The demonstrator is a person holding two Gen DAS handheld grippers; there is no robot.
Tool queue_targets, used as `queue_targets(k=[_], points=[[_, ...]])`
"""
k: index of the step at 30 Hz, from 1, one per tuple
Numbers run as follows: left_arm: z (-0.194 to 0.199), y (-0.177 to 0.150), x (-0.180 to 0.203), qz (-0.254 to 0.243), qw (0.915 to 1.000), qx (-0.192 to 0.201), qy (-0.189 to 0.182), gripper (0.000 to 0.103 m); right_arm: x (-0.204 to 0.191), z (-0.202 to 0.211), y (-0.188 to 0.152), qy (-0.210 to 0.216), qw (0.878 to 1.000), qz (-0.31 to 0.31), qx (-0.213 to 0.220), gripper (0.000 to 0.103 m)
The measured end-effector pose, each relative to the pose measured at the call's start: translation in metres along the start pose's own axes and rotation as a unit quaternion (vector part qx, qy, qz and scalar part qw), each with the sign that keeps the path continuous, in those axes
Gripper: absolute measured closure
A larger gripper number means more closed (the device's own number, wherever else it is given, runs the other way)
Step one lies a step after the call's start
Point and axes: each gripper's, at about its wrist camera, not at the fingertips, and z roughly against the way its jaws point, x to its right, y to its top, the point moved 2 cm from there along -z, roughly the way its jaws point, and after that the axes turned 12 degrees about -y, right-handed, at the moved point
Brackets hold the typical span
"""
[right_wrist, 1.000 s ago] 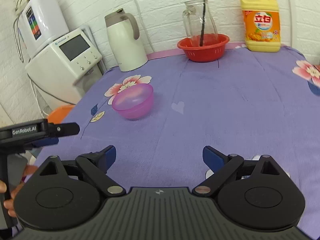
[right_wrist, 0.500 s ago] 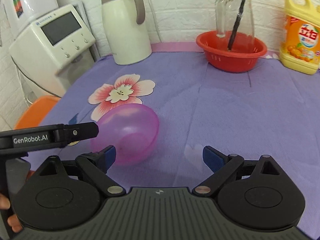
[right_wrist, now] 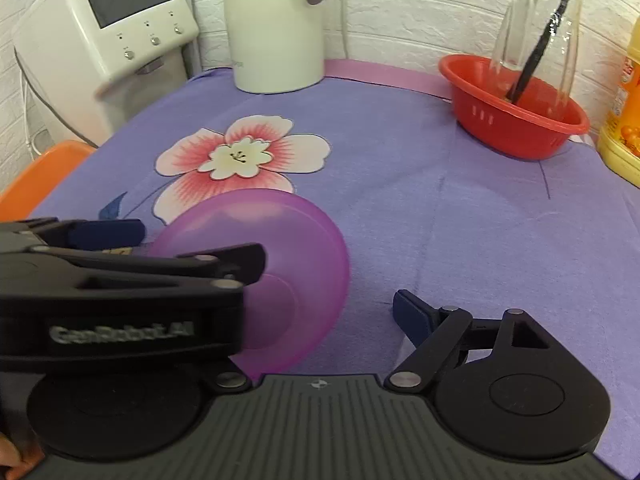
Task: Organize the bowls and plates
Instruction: 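Move the left tool to the rim of the pink plastic bowl, then close the left tool on the pink bowl rim and lift it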
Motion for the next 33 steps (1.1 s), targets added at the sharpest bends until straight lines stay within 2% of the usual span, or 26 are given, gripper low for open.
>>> queue_targets(k=[5,9,10,12,19,26,33], points=[[-0.003,0.001,-0.006,0.012,0.9997,-0.015,-0.014,0.027,-0.001,0.000,0.000,0.002,1.000,-0.002,0.002,0.000],[-0.003,0.000,-0.003,0.010,0.9997,-0.010,-0.018,0.053,-0.007,0.001,0.001,0.005,1.000,-0.002,0.005,0.000],[-0.004,0.001,-0.003,0.013,0.9997,-0.010,-0.019,0.056,-0.010,0.002,0.002,0.007,1.000,-0.002,0.006,0.000],[-0.005,0.001,-0.003,0.016,0.9996,-0.012,-0.022,0.058,-0.017,0.002,0.004,0.014,1.000,0.007,0.005,0.000],[0.003,0.000,-0.003,0.031,0.9982,-0.023,-0.046,0.059,-0.026,0.009,0.004,0.039,0.999,0.005,0.002,0.010],[0.018,-0.003,0.001,0.027,0.9976,-0.019,-0.061,0.059,-0.023,0.024,-0.001,0.054,0.998,-0.005,0.005,0.009],[0.029,-0.004,0.010,0.022,0.9973,-0.021,-0.066,0.059,-0.023,0.038,-0.004,0.050,0.999,0.002,0.009,0.009]])
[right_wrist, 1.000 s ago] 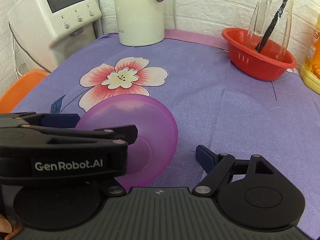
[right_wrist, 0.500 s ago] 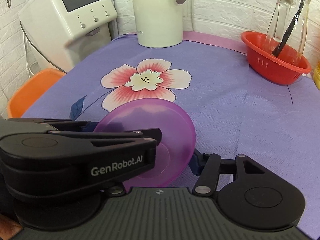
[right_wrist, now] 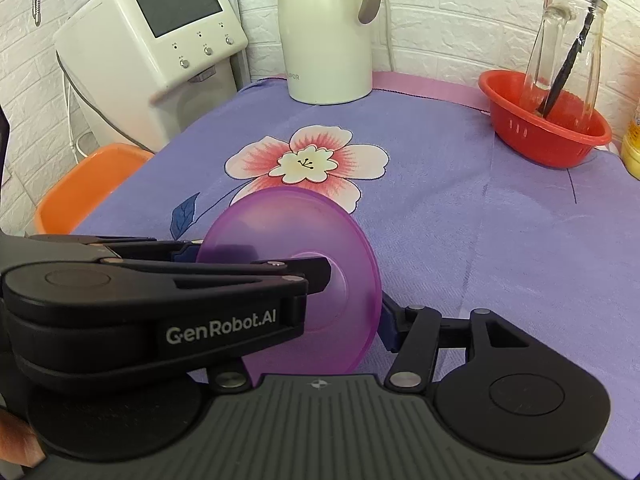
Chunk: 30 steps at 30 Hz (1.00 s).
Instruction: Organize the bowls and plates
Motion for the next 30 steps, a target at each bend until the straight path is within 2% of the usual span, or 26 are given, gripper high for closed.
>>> queue_targets(k=[3,14,21,23,26,30], points=[[0.004,-0.003,0.005,0.009,0.9999,-0.006,-0.004,0.059,0.002,0.007,-0.002,-0.001,1.000,-0.003,-0.004,0.009],[0.030,-0.026,0.059,-0.018,0.9994,-0.015,-0.024,0.059,0.020,0.056,-0.027,-0.019,1.000,-0.009,-0.006,0.008],[0.035,-0.049,0.112,-0.030,0.9970,-0.030,-0.064,0.059,0.052,0.092,-0.056,-0.041,0.998,-0.036,-0.020,0.006],[0.028,-0.055,0.119,-0.025,0.9967,-0.038,-0.067,0.059,0.060,0.088,-0.062,-0.045,0.997,-0.048,-0.034,0.004],[0.017,-0.061,0.112,-0.006,0.9966,-0.054,-0.061,0.059,0.068,0.073,-0.069,-0.029,0.996,-0.067,-0.060,0.004],[0.005,-0.051,0.091,0.006,0.9975,-0.054,-0.045,0.059,0.062,0.050,-0.060,-0.023,0.996,-0.056,-0.062,0.004]])
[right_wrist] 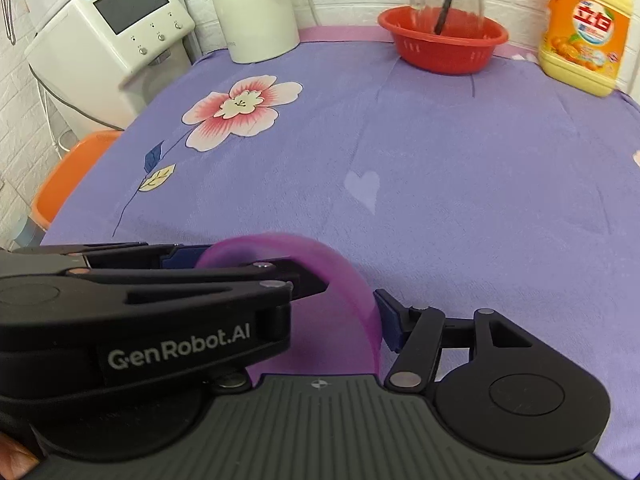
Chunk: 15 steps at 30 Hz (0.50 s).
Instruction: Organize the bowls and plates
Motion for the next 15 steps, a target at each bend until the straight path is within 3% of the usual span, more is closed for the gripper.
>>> queue_targets(k=[2,4,5,10,15], points=[[-0.002,0.010,-0.010,0.002,1.0000,0.004,0.005,0.057,-0.003,-0.005,0.008,-0.011,1.000,0.010,0.009,0.000],[0.002,0.017,-0.016,-0.008,0.9998,0.016,0.012,0.036,0.001,-0.002,0.013,-0.019,1.000,0.012,0.021,0.000],[0.007,0.019,-0.019,-0.014,0.9994,0.027,0.017,0.034,0.008,0.004,0.014,-0.021,0.999,0.009,0.031,0.000],[0.012,0.021,-0.024,-0.017,0.9993,0.032,-0.005,0.033,0.034,0.033,0.005,-0.035,0.997,-0.010,0.071,0.000],[0.007,0.011,-0.020,-0.017,0.9996,0.015,-0.019,0.033,0.042,0.053,-0.018,-0.006,0.997,-0.031,0.076,0.000]])
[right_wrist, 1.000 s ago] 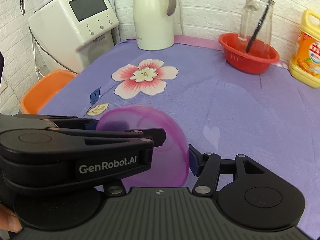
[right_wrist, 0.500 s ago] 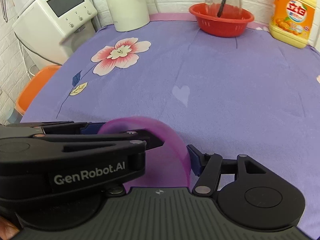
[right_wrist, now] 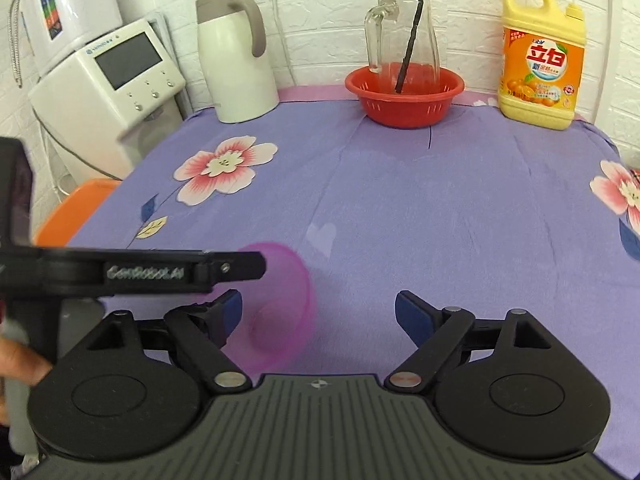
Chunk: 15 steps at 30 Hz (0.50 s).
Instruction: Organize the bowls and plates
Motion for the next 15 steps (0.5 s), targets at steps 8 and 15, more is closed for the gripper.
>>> queue_targets(k=[8,15], points=[[-0.008,0.010,0.003,-0.018,0.9998,-0.008,0.005,0.032,-0.022,0.013,-0.033,0.004,0.995,0.099,-0.031,0.000],[-0.026,0.002,0.008,-0.043,0.9983,-0.034,0.017,0.028,-0.035,-0.026,-0.026,-0.010,0.988,0.139,-0.063,0.000]])
